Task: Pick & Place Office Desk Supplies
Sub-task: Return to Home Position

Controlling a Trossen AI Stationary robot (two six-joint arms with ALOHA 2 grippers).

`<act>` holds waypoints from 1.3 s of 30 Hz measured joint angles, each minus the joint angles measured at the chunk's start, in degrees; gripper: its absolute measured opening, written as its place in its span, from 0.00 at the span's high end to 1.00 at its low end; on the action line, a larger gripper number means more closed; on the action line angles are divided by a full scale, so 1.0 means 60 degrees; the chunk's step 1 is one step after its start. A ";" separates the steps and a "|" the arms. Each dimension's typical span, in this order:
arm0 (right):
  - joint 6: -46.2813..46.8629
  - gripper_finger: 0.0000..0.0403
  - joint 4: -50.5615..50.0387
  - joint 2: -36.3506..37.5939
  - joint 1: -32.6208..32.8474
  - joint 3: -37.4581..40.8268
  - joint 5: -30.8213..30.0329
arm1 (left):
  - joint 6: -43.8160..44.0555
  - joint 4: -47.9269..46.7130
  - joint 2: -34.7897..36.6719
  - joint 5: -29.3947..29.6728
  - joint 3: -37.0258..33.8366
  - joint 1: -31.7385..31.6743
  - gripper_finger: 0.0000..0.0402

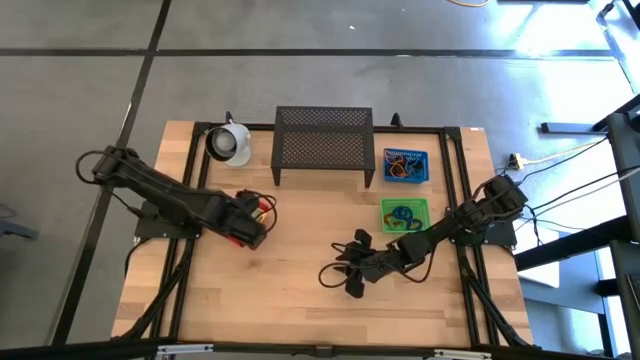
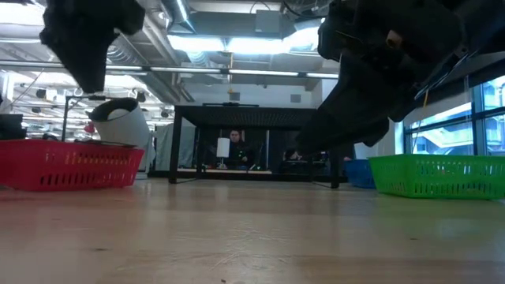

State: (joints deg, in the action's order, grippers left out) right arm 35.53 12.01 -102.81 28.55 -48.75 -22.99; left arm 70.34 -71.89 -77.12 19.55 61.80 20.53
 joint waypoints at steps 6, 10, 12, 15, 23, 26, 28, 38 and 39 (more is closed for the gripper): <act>-0.0592 0.66 -0.1544 0.1412 -0.0107 -0.0006 -0.0004 | -0.0815 -0.0049 0.0564 0.0098 0.0487 0.0074 0.56; -0.0536 0.66 -0.3103 0.2951 -0.0224 -0.0007 -0.0055 | -0.0967 -0.0043 0.1136 0.0748 0.0518 0.0184 0.59; -0.0283 0.66 -0.3589 0.3642 -0.0232 -0.0004 -0.0029 | -0.1306 0.0047 0.1427 0.0872 0.0518 0.0267 0.59; -0.0284 0.66 -0.3858 0.4486 -0.0232 -0.0004 0.0300 | -0.1764 0.0481 0.1781 0.0886 0.0522 0.0471 0.60; -0.1165 0.66 -0.4398 0.5754 -0.0228 -0.0004 0.1536 | -0.4009 0.0609 0.2145 0.0172 0.0529 0.0517 0.59; -0.1623 0.66 -0.4859 0.5982 -0.0228 -0.0004 0.2017 | -0.3679 0.0834 0.2121 0.0340 0.0529 0.0513 0.59; -0.1555 0.66 -0.5249 0.6169 -0.0255 -0.0004 0.2297 | -0.3609 0.0879 0.2105 0.0572 0.0529 0.0447 0.59; -0.2533 0.66 -0.6312 0.8167 -0.0987 0.0576 0.2263 | -0.3231 0.1373 0.3473 0.2359 0.0514 0.0283 0.60; -0.2608 0.66 -0.6202 0.8446 -0.1105 0.0760 0.2263 | -0.3196 0.1400 0.3663 0.2573 0.0514 0.0335 0.60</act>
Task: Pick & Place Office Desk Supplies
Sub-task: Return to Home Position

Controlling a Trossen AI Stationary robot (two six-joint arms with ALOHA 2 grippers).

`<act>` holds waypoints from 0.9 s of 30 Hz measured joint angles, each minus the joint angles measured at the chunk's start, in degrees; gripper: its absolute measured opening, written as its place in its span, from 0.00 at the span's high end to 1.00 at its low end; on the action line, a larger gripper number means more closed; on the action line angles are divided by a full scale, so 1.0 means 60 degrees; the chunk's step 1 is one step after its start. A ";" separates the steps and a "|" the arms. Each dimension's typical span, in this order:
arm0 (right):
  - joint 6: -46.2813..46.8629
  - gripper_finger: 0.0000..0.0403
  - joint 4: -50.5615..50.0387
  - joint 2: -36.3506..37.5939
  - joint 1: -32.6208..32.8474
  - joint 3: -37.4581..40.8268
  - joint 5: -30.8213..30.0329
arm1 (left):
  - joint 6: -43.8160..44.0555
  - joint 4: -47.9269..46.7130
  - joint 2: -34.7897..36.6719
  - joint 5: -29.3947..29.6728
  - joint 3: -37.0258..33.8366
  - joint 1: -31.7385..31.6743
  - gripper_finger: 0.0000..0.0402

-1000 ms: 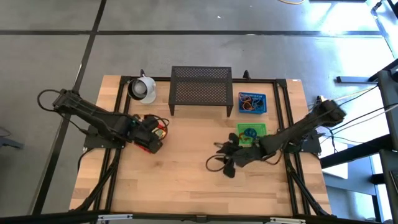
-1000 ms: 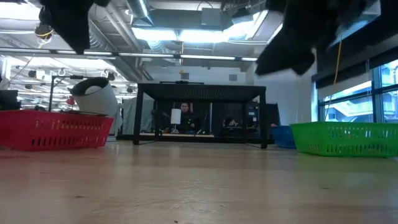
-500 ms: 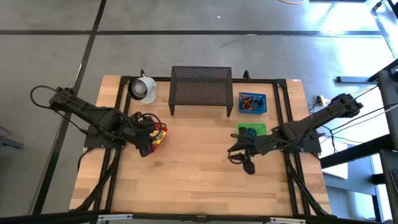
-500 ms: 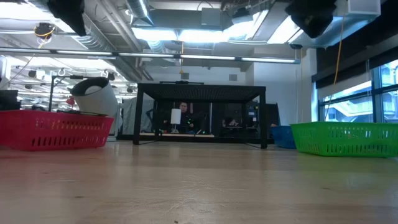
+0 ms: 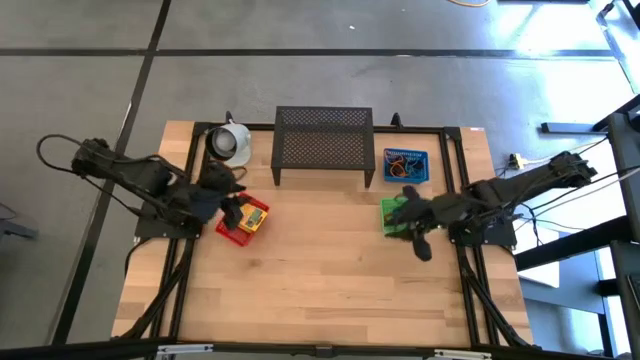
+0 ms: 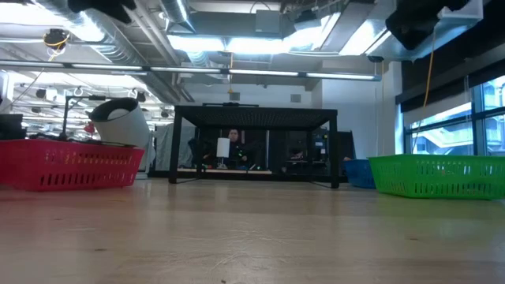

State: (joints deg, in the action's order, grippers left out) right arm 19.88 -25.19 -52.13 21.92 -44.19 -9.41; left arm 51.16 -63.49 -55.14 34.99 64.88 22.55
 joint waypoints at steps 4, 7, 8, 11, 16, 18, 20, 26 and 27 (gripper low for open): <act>-0.0077 0.66 0.0052 0.1124 -0.0468 0.0799 0.0311 | 0.0023 0.0020 0.0553 0.0947 0.0000 0.0222 0.59; -0.0109 0.66 0.0456 0.1985 -0.0748 0.1473 0.0581 | 0.0025 0.0065 0.0871 0.1695 -0.0051 0.0461 0.59; -0.0143 0.66 0.0646 0.2259 -0.0827 0.1712 0.0646 | 0.0033 0.0115 0.0988 0.1886 -0.0160 0.0539 0.59; -0.0108 0.66 0.1127 0.3061 -0.1011 0.2445 0.0724 | 0.0323 0.0298 0.1440 0.2341 -0.0704 0.0796 0.60; 0.0081 0.66 0.1551 0.4553 -0.1364 0.3385 0.0667 | -0.0054 0.1643 0.2608 0.2355 -0.2036 0.1020 0.59; 0.0126 0.66 0.1607 0.5092 -0.1499 0.3665 0.0453 | -0.0518 0.2391 0.3228 0.2111 -0.2644 0.1055 0.59; 0.0223 0.66 0.1640 0.5601 -0.1626 0.3872 0.0213 | -0.1190 0.3395 0.3874 0.1671 -0.3235 0.1043 0.59; 0.0357 0.66 0.2024 0.6911 -0.1793 0.4556 -0.0109 | -0.3611 0.6214 0.5433 0.0736 -0.4725 0.1023 0.60; 0.0357 0.66 0.2175 0.7083 -0.1793 0.4704 -0.0109 | -0.3866 0.6492 0.5610 0.0737 -0.4913 0.1020 0.60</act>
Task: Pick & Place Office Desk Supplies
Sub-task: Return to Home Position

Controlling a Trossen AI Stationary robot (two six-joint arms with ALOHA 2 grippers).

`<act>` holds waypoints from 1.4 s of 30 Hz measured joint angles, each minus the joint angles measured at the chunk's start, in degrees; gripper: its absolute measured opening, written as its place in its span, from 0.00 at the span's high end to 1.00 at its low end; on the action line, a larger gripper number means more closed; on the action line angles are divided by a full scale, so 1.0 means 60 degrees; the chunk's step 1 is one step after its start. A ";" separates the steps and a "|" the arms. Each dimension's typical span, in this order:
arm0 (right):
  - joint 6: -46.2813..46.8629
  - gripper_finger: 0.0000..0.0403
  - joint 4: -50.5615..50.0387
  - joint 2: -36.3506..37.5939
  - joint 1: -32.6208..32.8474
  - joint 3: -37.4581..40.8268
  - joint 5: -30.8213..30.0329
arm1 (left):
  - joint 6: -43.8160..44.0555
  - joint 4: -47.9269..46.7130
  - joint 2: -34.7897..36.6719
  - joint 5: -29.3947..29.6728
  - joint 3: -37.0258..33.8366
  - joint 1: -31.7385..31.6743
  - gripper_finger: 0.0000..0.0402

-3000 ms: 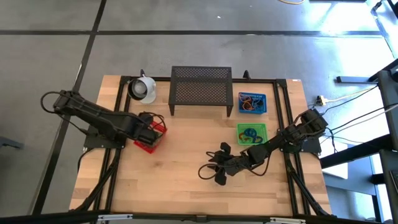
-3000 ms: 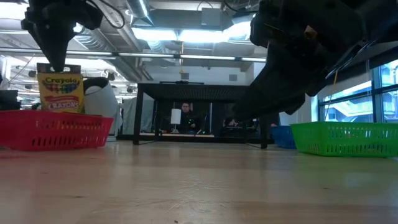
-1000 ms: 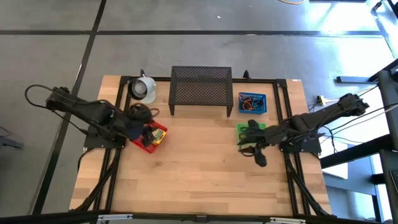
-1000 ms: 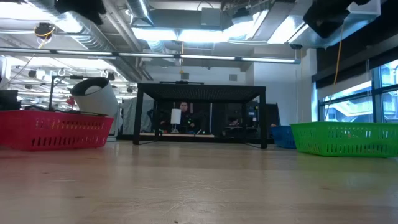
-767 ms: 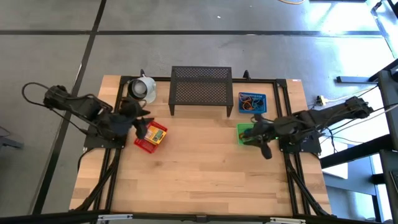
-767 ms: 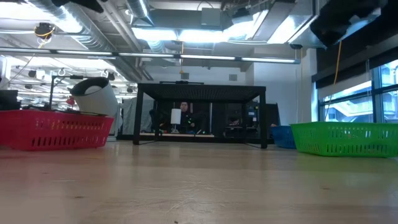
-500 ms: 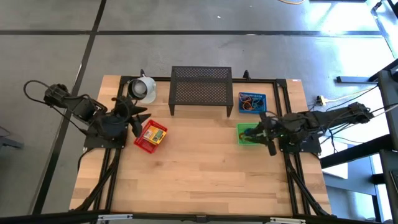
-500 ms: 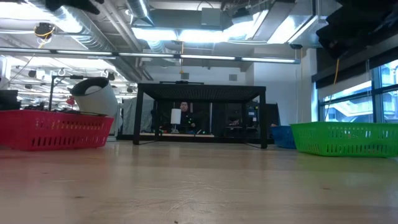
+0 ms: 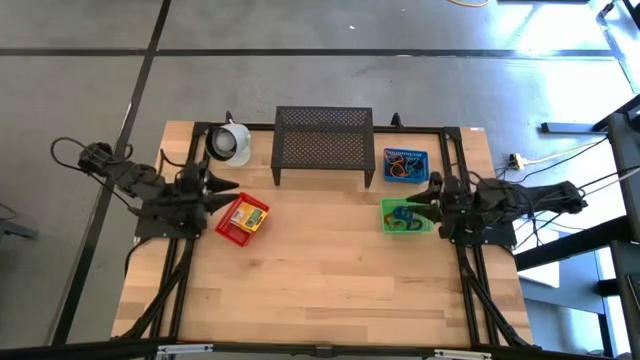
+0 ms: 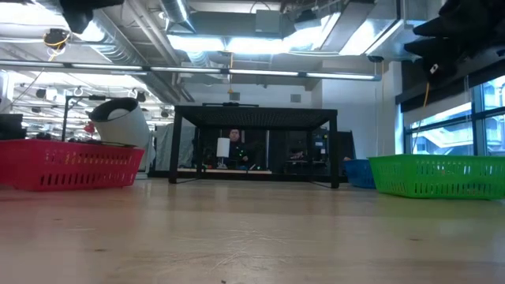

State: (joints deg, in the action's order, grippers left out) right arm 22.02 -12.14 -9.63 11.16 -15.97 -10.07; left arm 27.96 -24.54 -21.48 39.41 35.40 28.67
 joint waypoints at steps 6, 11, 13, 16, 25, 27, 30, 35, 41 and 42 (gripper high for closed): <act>0.0234 0.66 0.1234 0.0786 0.0000 0.1199 -0.0004 | -0.0335 0.0672 0.0717 -0.0011 -0.1031 0.0000 0.60; 0.0277 0.66 0.2397 0.1037 0.0000 0.2168 -0.0131 | -0.0395 0.2091 0.0843 -0.0312 -0.2155 0.0000 0.60; 0.0368 0.66 0.2866 0.1066 0.0000 0.2506 -0.0289 | -0.0378 0.2731 0.0843 -0.0352 -0.2640 0.0000 0.60; 0.0445 0.66 0.2806 0.1061 0.0000 0.2529 -0.0404 | -0.0393 0.3657 0.0843 -0.0339 -0.3338 0.0000 0.60; 0.0229 0.66 0.2535 0.1057 0.0000 0.2518 -0.1161 | -0.0742 0.5648 0.0853 0.0007 -0.4872 -0.0500 0.60; 0.0222 0.66 0.2556 0.1057 0.0000 0.2518 -0.1235 | -0.0482 0.5856 0.0857 0.0003 -0.5165 -0.0701 0.60; 0.0221 0.66 0.2558 0.1057 0.0002 0.2518 -0.1338 | -0.0190 0.6067 0.0851 -0.0116 -0.5580 -0.0961 0.59; 0.0219 0.66 0.2565 0.1057 0.0004 0.2518 -0.1428 | -0.0124 0.6208 0.0868 -0.0238 -0.5812 -0.1317 0.59; 0.0213 0.66 0.2565 0.1057 0.0001 0.2514 -0.1428 | -0.0702 0.6167 0.0861 -0.0176 -0.5812 -0.1644 0.59; 0.0179 0.66 0.2565 0.1057 0.0000 0.2514 -0.1428 | -0.0750 0.6149 0.0861 -0.0167 -0.5812 -0.1691 0.59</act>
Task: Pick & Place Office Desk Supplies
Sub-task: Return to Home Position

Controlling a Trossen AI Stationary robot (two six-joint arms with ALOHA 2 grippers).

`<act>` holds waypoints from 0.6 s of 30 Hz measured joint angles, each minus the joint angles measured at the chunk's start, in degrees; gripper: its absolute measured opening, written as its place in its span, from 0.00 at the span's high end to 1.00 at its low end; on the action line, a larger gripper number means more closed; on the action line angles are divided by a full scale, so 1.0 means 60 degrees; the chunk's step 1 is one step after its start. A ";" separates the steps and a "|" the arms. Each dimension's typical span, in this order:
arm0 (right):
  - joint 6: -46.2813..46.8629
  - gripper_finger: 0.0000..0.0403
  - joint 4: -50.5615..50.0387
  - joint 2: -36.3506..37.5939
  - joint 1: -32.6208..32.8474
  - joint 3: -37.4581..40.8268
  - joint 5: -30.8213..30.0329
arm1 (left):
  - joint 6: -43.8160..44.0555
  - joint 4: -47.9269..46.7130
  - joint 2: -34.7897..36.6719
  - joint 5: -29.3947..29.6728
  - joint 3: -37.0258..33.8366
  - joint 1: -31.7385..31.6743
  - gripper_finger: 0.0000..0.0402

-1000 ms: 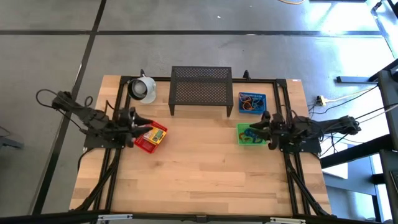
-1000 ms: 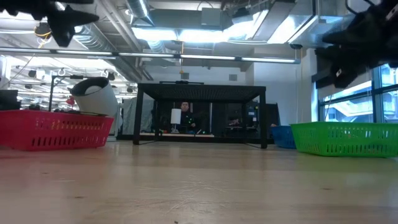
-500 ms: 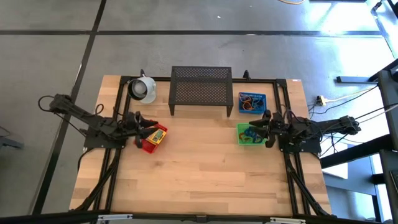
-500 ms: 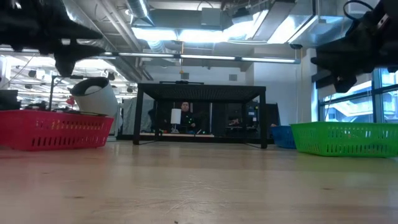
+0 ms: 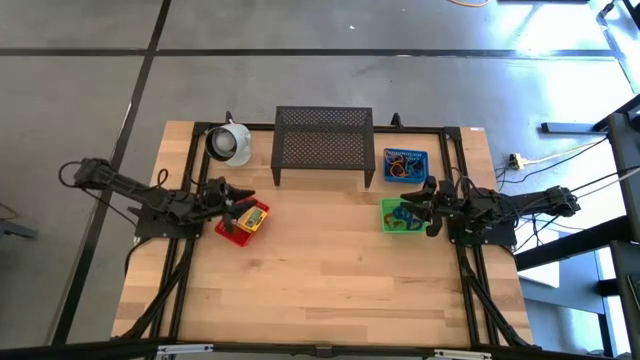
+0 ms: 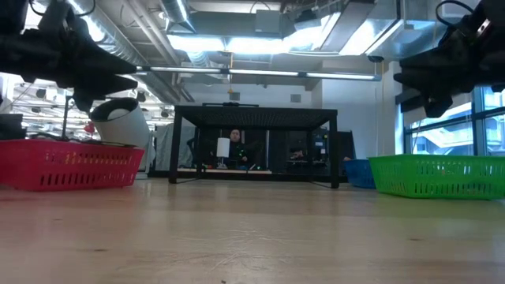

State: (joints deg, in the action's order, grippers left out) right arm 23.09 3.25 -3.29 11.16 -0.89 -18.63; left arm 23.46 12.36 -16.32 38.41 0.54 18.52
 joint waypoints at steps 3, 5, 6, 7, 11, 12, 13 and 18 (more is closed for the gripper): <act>-0.0015 0.66 0.0003 0.0000 0.0002 0.0000 0.0002 | -0.0021 -0.0013 0.0000 0.0003 0.0000 -0.0068 0.59; 0.0022 0.66 0.0000 0.0000 0.0001 0.0000 0.0000 | -0.0077 -0.0014 0.0000 0.0004 0.0000 -0.0068 0.60; 0.0019 0.66 0.0003 0.0000 0.0000 0.0000 0.0000 | -0.0110 -0.0012 0.0000 0.0004 0.0000 -0.0068 0.60; 0.0008 0.66 0.0000 0.0000 0.0000 -0.0004 0.0000 | -0.0112 -0.0018 0.0000 0.0004 0.0000 -0.0068 0.60; 0.0044 0.66 0.0003 0.0000 0.0000 -0.0007 0.0003 | -0.0116 -0.0018 0.0000 0.0004 0.0000 -0.0068 0.59; 0.0044 0.66 0.0003 0.0000 0.0000 -0.0007 0.0003 | -0.0116 -0.0018 0.0000 0.0004 0.0000 -0.0068 0.59; 0.0044 0.66 0.0003 0.0000 0.0000 -0.0007 0.0004 | -0.0116 -0.0018 0.0000 0.0004 0.0000 -0.0068 0.59; 0.0036 0.66 0.0003 0.0000 0.0001 -0.0007 0.0004 | -0.0116 -0.0021 0.0000 0.0007 0.0000 -0.0068 0.60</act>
State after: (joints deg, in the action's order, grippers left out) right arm 23.31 3.27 -3.29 11.16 -0.93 -18.61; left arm 22.76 12.23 -16.32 38.46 0.54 18.11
